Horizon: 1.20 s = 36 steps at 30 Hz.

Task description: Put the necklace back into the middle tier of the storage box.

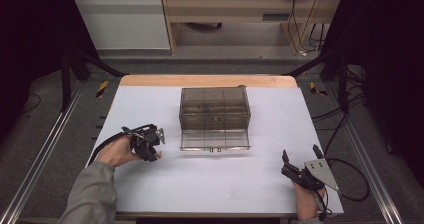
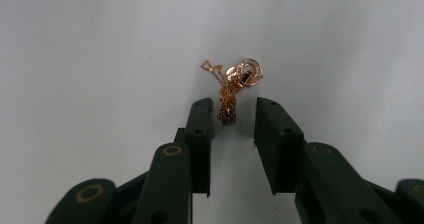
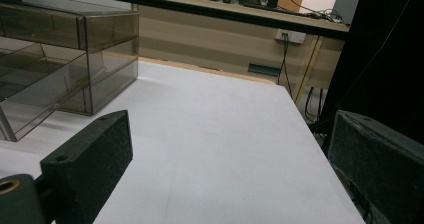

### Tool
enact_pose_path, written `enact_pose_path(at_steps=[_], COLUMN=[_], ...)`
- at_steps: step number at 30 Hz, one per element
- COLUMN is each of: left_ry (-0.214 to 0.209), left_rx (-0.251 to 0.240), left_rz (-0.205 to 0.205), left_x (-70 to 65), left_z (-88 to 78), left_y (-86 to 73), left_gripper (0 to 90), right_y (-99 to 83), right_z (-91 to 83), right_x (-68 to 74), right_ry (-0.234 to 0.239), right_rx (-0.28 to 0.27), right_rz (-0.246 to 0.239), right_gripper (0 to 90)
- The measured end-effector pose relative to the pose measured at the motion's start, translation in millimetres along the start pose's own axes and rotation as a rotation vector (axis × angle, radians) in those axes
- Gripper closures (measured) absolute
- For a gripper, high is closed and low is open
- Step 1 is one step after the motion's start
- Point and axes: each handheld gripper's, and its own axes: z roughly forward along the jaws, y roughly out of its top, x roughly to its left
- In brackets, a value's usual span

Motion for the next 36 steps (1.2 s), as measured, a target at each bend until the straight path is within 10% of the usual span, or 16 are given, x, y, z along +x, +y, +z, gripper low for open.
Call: enact_pose_path(at_steps=[22, 36], left_ry=[0.03, 0.025], left_rx=[0.075, 0.018], left_rz=[0.028, 0.013], left_x=[-5.0, -5.2], left_z=[1.2, -2.1], left_y=[11.9, 6.0], left_gripper=[85.0, 85.9], right_y=[0.2, 0.3], right_z=[0.3, 0.4], right_x=[1.1, 1.3], right_ry=[0.0, 0.0], right_rx=[0.005, 0.006], right_rz=[-0.01, -0.011], right_gripper=[4.4, 4.5])
